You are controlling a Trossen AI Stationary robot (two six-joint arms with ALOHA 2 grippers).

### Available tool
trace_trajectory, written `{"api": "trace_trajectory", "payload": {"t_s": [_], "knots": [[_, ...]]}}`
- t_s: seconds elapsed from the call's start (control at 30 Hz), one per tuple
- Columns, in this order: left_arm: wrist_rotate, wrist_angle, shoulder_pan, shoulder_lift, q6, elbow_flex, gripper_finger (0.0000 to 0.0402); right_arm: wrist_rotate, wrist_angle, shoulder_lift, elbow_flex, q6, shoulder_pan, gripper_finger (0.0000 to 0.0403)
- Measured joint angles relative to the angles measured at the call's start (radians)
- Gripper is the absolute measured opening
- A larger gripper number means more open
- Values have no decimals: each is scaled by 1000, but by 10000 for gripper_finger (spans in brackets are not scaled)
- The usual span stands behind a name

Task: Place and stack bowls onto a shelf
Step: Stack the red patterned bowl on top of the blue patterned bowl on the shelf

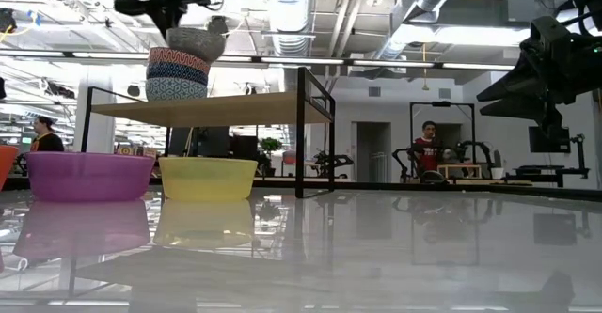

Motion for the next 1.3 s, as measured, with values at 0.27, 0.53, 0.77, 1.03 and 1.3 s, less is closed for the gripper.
{"api": "trace_trajectory", "payload": {"t_s": [0.27, 0.53, 0.77, 1.03, 1.3], "knots": [[-35, 1, 3, -177, -30, -110, 0, 0, 0, 0, 0, -8, 0, 164], [-19, 0, 3, -177, -27, -164, 0, 0, 0, 0, 0, -10, 0, 164], [-13, 20, 5, -134, -5, -164, 0, 0, 0, 0, 0, -9, 0, 164], [-17, 16, 29, -95, 34, -164, 0, 0, 0, 0, 0, -8, 0, 164], [6, 28, 34, -90, 69, -164, 25, 0, 0, 0, 0, -8, 0, 164]]}}
